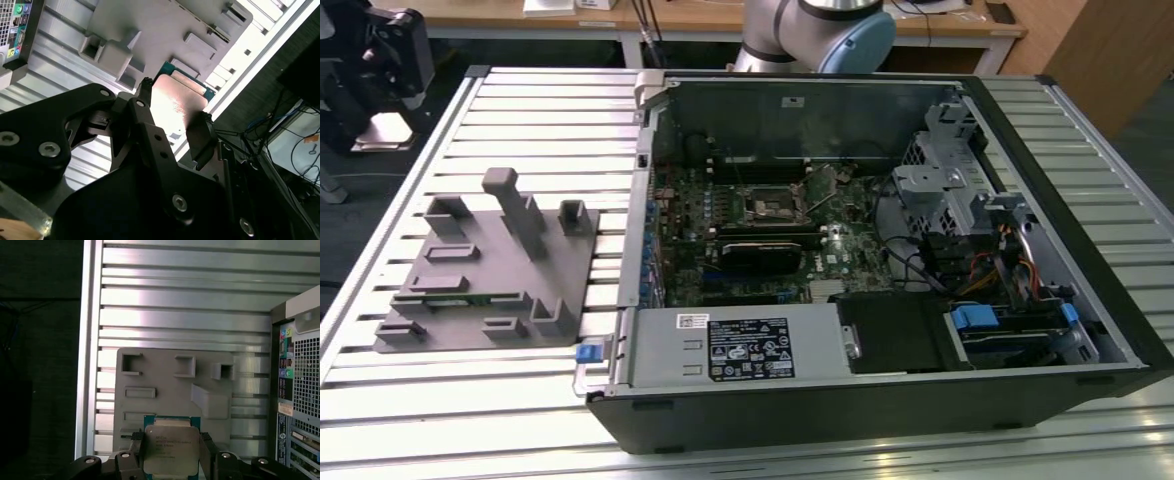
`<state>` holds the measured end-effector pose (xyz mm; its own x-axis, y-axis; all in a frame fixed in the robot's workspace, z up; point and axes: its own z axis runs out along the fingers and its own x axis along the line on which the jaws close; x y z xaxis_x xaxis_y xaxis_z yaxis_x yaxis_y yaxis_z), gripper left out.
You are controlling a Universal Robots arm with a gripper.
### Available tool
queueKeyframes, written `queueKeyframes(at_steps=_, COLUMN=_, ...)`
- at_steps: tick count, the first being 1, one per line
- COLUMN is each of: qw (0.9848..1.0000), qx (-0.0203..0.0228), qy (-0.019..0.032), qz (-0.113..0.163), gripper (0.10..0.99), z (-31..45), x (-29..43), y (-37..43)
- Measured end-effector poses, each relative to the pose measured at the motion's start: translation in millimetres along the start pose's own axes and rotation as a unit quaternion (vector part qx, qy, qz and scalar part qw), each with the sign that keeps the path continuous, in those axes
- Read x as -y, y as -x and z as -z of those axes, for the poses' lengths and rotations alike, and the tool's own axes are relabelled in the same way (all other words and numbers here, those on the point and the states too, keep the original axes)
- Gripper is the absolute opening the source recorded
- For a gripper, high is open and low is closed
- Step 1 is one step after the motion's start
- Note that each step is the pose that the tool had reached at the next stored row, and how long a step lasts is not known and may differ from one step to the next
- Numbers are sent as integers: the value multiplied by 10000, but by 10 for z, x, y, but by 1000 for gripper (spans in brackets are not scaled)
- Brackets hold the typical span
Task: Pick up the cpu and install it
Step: 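Pick up the cpu and move it towards the insertion slot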
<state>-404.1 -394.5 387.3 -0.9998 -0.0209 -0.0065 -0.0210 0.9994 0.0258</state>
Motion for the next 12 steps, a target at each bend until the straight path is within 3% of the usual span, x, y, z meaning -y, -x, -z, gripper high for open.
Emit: queueKeyframes(at_steps=12, qw=10000, qx=0, qy=0, qz=0, gripper=529, z=-5, x=3, y=145)
